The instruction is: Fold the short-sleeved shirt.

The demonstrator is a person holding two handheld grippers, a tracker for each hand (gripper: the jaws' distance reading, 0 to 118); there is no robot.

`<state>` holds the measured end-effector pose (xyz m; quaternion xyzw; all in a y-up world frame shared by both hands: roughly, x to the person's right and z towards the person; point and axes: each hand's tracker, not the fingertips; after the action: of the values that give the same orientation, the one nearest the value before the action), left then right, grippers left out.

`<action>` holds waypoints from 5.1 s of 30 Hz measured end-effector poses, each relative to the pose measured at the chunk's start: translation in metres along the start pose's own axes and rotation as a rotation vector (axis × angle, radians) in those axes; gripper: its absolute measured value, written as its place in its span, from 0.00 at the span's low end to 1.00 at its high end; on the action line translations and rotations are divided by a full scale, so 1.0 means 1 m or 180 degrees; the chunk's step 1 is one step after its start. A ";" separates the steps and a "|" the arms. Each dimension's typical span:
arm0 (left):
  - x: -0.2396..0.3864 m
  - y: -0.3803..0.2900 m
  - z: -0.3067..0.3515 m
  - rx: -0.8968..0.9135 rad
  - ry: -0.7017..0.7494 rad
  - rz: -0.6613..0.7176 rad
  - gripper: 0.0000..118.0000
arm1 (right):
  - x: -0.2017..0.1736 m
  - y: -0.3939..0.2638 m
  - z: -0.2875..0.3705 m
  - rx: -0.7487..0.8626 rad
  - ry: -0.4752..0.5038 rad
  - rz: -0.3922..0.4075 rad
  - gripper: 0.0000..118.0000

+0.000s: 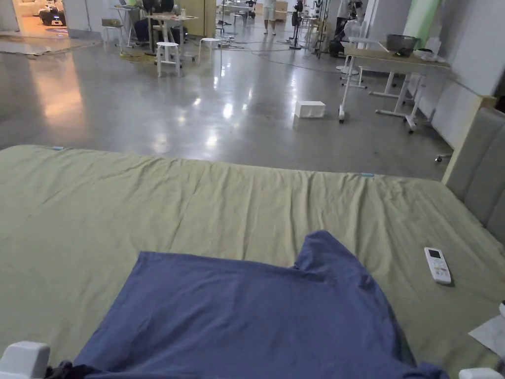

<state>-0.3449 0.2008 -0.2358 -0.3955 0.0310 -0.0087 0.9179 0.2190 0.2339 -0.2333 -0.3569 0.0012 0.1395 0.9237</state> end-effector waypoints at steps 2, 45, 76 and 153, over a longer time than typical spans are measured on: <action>-0.001 -0.011 -0.012 -0.0147 -0.0011 -0.0024 0.05 | -0.004 -0.016 -0.013 -0.0220 0.0097 0.0113 0.02; 0.087 0.096 0.011 0.1787 0.0280 0.0085 0.03 | -0.079 0.115 -0.018 0.2063 -0.0288 -0.0558 0.03; -0.005 0.006 -0.061 -0.0571 0.0083 0.0499 0.50 | -0.104 0.093 -0.049 0.1743 -0.0068 -0.0321 0.00; 0.001 0.004 -0.047 -0.0496 -0.0020 0.0476 0.05 | 0.001 -0.025 -0.071 -0.0741 0.0317 -0.0654 0.05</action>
<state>-0.3472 0.1694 -0.2705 -0.4623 0.0581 0.0636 0.8825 0.2331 0.1694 -0.2696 -0.4663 -0.0057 0.0257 0.8843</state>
